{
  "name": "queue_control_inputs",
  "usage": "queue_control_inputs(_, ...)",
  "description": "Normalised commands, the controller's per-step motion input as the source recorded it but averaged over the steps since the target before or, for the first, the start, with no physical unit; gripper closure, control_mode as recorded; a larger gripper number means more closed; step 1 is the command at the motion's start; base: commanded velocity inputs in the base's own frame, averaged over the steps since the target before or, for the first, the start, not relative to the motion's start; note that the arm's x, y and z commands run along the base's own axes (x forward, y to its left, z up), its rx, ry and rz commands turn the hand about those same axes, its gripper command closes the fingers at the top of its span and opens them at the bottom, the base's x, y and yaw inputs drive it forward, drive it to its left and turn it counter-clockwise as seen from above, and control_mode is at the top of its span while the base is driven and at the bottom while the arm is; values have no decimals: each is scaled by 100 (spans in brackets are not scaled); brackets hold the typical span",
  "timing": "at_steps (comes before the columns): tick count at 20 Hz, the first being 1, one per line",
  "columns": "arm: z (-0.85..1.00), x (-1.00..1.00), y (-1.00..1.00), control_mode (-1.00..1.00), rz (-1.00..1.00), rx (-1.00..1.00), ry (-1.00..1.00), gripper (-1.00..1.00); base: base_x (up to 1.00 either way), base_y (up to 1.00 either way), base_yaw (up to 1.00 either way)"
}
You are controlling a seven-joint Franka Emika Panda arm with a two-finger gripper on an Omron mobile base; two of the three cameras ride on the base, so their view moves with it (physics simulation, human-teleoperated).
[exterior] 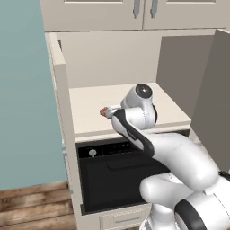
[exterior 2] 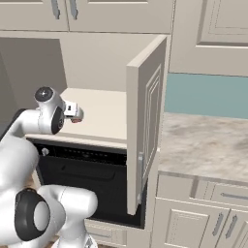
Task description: Open the cabinet. Pick the bar soap and place it next to the sink. Then close the cabinet.
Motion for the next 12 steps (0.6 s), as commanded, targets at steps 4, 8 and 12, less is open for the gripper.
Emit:
queue_control_inputs(4,-24,31,0,-100,5,0,0,-100,0,0,0)
queue_control_inputs(8,-24,34,0,-100,5,0,0,-100,0,0,0)
queue_control_inputs(12,-21,46,1,-100,3,0,1,-100,0,0,0)
